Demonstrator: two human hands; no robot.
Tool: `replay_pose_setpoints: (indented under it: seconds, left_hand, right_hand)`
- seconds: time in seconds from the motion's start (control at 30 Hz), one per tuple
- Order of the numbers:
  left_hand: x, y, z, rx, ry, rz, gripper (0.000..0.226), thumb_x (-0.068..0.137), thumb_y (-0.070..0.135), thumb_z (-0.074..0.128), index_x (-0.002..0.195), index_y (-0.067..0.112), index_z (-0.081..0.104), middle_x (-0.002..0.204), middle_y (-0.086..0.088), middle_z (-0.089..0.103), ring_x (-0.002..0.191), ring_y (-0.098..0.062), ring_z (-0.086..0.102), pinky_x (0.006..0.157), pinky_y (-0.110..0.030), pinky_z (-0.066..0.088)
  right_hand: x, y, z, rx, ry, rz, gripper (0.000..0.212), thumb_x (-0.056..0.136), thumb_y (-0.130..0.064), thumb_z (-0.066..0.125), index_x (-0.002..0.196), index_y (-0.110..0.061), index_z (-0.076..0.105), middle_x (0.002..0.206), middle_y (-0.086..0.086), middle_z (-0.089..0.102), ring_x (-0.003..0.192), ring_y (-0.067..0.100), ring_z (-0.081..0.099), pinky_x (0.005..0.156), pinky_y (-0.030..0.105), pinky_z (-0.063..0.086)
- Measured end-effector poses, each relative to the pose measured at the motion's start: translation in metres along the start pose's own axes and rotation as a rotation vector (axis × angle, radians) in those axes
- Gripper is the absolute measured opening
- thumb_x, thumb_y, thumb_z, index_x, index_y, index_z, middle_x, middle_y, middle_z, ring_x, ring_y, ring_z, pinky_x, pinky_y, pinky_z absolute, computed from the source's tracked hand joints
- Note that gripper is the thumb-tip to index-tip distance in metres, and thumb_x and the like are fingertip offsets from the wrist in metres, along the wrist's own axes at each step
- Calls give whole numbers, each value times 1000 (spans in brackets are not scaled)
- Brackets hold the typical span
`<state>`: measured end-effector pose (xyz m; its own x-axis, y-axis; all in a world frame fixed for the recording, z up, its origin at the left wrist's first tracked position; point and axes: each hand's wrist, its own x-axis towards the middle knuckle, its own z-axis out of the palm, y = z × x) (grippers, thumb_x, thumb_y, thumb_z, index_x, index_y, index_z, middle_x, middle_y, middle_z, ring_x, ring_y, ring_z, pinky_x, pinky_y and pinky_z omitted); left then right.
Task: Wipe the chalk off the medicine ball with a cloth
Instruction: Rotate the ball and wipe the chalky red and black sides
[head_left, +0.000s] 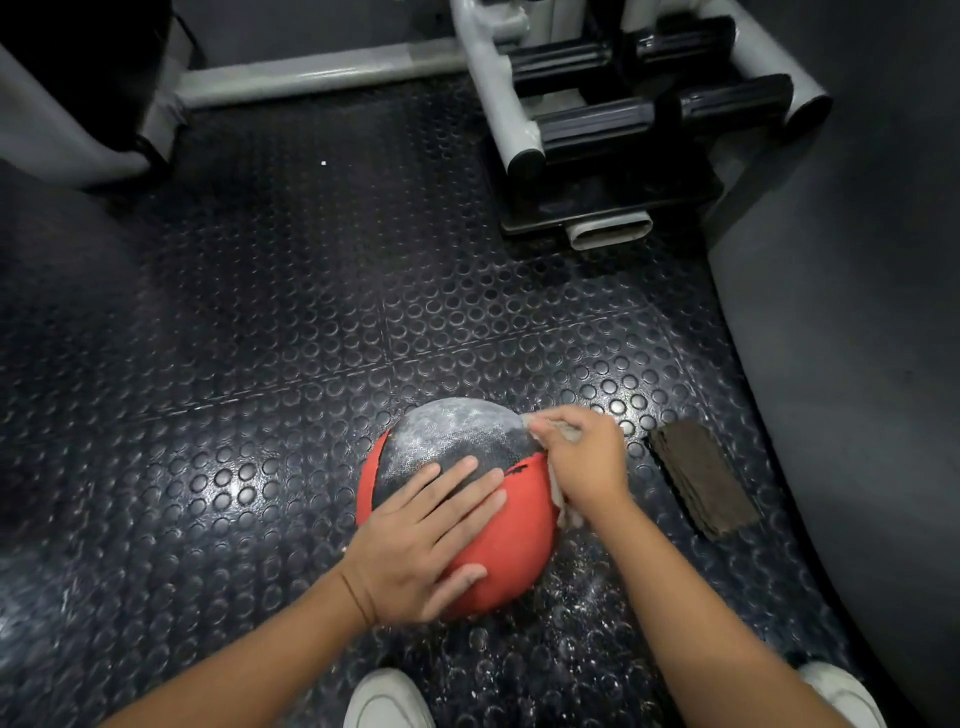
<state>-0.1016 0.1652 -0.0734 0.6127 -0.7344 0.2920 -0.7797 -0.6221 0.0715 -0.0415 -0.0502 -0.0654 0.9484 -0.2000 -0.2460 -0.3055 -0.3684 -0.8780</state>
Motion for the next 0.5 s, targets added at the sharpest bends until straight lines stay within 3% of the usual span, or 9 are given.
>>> replay_pose_setpoints:
  seconds: [0.1,0.13,0.27,0.43,0.5]
  left_hand:
    - [0,3,1,-3,12,5,60,93,43,47,142,9,46,152,-7,40,143,-27,33,115,-45,31]
    - [-1,4,1,-1,18,7,59,93,42,47,143,9,46,152,-7,41,143,-27,34,115,-45,31]
    - [-7,10,5,33,34,18,59,94,43,46,142,10,47,151,-7,41,142,-27,35,114,-43,32]
    - [2,8,3,8,28,53,56,95,42,44,141,10,48,151,-6,41,142,-25,36,115,-41,31]
    - [1,3,3,6,17,43,57,95,42,44,142,11,47,152,-6,40,143,-25,34,116,-42,30]
  right_hand:
    - [17,-4,1,-65,-55,20,11,86,-13,70,80,-21,76,75,-10,71,73,12,68,83,38,57]
    - [13,-7,2,-59,-62,-8,12,85,-13,71,79,-22,76,77,-10,71,75,14,69,83,38,57]
    - [-17,-15,4,-34,-95,-254,12,81,-9,74,82,-20,78,85,-8,69,83,1,63,86,14,46]
    - [-3,18,-8,6,2,-58,23,82,-10,73,77,-32,72,85,-8,71,86,10,67,90,41,54]
    - [-4,17,-8,-13,9,-77,24,82,-8,73,78,-32,72,83,-10,71,85,9,67,89,41,54]
